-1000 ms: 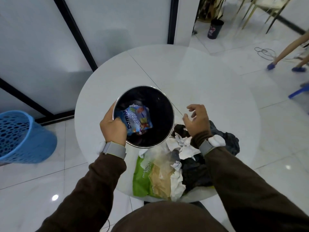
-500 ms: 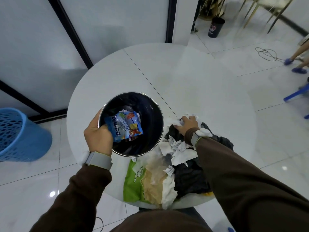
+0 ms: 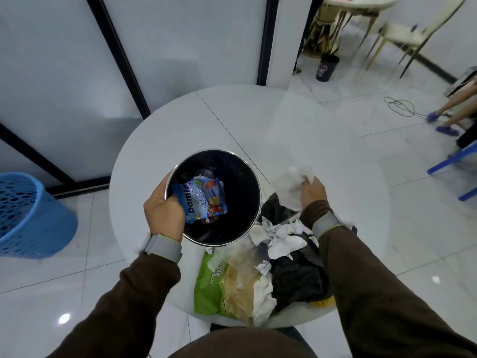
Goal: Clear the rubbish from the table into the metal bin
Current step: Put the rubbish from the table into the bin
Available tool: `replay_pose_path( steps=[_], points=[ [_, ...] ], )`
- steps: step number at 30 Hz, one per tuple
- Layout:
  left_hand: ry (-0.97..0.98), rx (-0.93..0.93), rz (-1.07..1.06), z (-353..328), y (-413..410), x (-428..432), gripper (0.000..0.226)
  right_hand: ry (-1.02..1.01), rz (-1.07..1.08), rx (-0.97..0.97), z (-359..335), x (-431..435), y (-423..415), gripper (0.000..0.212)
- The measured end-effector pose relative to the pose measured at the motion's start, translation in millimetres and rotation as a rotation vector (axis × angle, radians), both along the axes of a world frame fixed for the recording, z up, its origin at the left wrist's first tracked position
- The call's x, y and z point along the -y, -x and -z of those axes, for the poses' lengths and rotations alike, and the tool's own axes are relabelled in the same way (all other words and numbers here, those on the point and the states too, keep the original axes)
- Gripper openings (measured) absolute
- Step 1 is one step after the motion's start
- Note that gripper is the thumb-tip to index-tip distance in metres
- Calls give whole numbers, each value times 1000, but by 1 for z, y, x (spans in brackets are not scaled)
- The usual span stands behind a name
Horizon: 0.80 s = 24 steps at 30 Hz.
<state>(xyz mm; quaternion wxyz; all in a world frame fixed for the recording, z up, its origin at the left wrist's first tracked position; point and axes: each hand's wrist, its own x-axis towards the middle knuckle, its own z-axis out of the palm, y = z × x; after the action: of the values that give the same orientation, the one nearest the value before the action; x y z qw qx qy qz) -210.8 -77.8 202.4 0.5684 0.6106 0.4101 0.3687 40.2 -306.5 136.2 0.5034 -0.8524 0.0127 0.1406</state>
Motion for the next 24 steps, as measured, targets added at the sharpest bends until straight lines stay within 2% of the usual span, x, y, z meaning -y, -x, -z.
replay_pose_path(
  steps=[4,6,8,11,12,14,16,18,20,22,24],
  points=[
    [-1,7,11,-8,10,4,63,-379,181,-47,-40,-16,18,26],
    [1,0,11,-8,15,4,64,-675,193,-204,-63,-29,33,38],
    [15,-2,18,-7,20,3,64,-879,150,-339,-88,-43,52,59],
    [27,2,31,-8,26,4,64,-1108,84,-239,-108,-74,92,66],
    [22,1,34,-10,27,5,64,-1087,74,-143,-107,-83,107,70],
    [11,13,36,-13,30,6,65,-826,-45,111,-106,-98,144,76],
    [9,19,38,-15,32,8,67,-342,-375,491,-85,-108,167,65],
    [8,15,35,-18,37,8,68,208,-690,726,-55,-118,176,68],
    [6,14,38,-18,38,10,68,603,-831,665,-34,-124,181,84],
    [20,14,37,-19,43,9,67,728,-889,569,-28,-130,193,95],
    [34,19,33,-19,46,9,64,777,-919,546,-29,-132,198,95]
  ],
)
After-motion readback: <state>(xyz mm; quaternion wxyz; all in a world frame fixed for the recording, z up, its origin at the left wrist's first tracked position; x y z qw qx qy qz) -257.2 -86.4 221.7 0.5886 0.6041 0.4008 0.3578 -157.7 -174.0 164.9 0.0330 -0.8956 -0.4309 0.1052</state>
